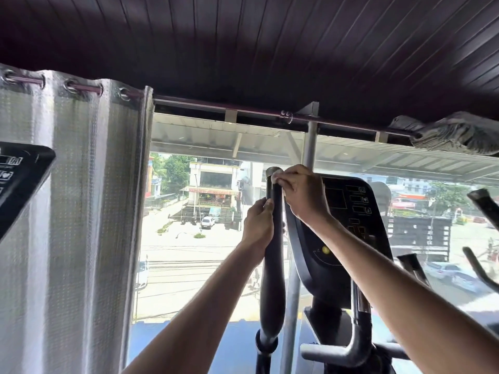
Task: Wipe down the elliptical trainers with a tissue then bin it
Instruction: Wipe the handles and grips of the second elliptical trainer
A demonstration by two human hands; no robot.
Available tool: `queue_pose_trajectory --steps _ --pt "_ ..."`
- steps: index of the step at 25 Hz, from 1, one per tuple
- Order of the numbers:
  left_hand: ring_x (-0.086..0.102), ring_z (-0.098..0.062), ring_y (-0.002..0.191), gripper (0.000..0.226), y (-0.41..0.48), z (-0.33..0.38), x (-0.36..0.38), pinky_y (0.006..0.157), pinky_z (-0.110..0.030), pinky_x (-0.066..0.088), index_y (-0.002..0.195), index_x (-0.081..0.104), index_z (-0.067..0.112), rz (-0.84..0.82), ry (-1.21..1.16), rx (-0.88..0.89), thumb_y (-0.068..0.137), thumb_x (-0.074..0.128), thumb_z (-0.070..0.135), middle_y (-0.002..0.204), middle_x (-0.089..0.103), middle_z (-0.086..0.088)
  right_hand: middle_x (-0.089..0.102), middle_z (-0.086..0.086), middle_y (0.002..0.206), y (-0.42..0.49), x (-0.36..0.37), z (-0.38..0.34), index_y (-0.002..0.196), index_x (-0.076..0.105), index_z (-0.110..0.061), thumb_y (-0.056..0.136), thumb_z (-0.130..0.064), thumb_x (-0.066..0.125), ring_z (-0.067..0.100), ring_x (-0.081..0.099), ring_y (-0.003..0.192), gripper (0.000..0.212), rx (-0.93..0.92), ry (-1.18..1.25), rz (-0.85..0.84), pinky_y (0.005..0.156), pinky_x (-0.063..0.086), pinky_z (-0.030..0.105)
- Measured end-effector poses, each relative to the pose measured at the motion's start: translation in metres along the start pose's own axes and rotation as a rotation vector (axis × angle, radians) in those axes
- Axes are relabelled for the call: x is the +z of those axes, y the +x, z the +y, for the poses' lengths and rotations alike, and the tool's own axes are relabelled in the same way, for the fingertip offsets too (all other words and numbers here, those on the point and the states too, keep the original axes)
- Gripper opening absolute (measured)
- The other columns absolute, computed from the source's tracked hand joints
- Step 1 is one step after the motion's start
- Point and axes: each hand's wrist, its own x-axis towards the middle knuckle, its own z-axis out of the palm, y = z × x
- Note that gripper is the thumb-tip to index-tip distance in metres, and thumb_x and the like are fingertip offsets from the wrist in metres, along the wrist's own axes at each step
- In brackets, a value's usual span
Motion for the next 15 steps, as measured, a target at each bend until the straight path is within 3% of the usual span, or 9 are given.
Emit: queue_pose_trajectory --steps 2,3,5,7,8,10,12,15 --pt "0.063 -0.026 0.060 0.030 0.000 0.001 0.000 0.068 -0.042 0.056 0.087 0.061 0.018 0.012 0.015 0.001 0.110 0.043 0.025 0.072 0.063 -0.012 0.073 -0.002 0.093 0.011 0.014 0.004 0.096 0.081 -0.016 0.091 -0.009 0.071 0.006 0.062 0.081 0.013 0.083 -0.014 0.106 0.077 0.054 0.018" --pt "0.062 -0.025 0.058 0.030 0.001 0.000 0.000 0.063 -0.036 0.054 0.087 0.060 0.018 0.013 0.023 0.004 0.111 0.042 0.024 0.071 0.063 -0.013 0.076 0.000 0.093 0.023 0.017 0.007 0.095 0.081 -0.016 0.092 -0.011 0.070 0.008 0.065 0.084 0.013 0.107 -0.008 0.080 0.079 0.057 0.028" --pt "0.062 -0.023 0.057 0.030 0.002 -0.001 0.001 0.057 -0.030 0.052 0.088 0.059 0.017 0.019 0.039 0.004 0.111 0.042 0.025 0.073 0.062 -0.012 0.078 0.002 0.098 0.053 0.013 0.007 0.096 0.080 -0.014 0.096 -0.015 0.066 0.012 0.070 0.094 0.014 0.183 0.079 -0.177 0.089 0.057 0.035" --pt "0.063 -0.024 0.058 0.029 0.002 -0.001 0.001 0.059 -0.031 0.053 0.092 0.061 0.016 0.030 0.052 0.011 0.111 0.042 0.027 0.074 0.063 -0.012 0.078 -0.001 0.103 0.079 0.008 -0.002 0.095 0.080 -0.017 0.097 -0.017 0.066 0.012 0.071 0.102 0.014 0.259 0.193 -0.570 0.099 0.054 0.036" --pt "0.063 -0.025 0.059 0.029 0.001 -0.001 0.001 0.057 -0.031 0.052 0.094 0.061 0.015 0.030 0.054 0.006 0.111 0.042 0.028 0.074 0.064 -0.013 0.078 -0.003 0.104 0.088 0.009 -0.007 0.092 0.080 -0.020 0.096 -0.017 0.067 0.011 0.069 0.104 0.014 0.239 0.141 -0.730 0.100 0.052 0.035" --pt "0.062 -0.026 0.059 0.029 -0.001 0.000 0.001 0.053 -0.028 0.050 0.097 0.062 0.012 0.025 0.054 -0.003 0.112 0.042 0.027 0.073 0.064 -0.016 0.077 -0.006 0.107 0.098 0.013 -0.009 0.096 0.080 -0.022 0.096 -0.015 0.065 0.011 0.066 0.106 0.017 0.135 -0.077 -0.861 0.096 0.051 0.031" --pt "0.062 -0.026 0.058 0.029 -0.001 0.001 0.000 0.054 -0.028 0.049 0.096 0.061 0.011 0.020 0.061 -0.001 0.112 0.042 0.027 0.072 0.065 -0.017 0.077 -0.003 0.110 0.097 0.016 -0.004 0.104 0.080 -0.019 0.096 -0.016 0.065 0.013 0.067 0.108 0.017 0.124 -0.090 -0.778 0.095 0.053 0.032" --pt "0.063 -0.024 0.056 0.030 -0.001 0.000 -0.001 0.052 -0.027 0.049 0.096 0.060 0.010 0.024 0.081 0.001 0.112 0.041 0.028 0.070 0.065 -0.015 0.077 0.004 0.110 0.073 0.009 0.014 0.109 0.078 -0.011 0.097 -0.020 0.067 0.016 0.072 0.104 0.019 0.133 0.119 -0.448 0.095 0.056 0.031"
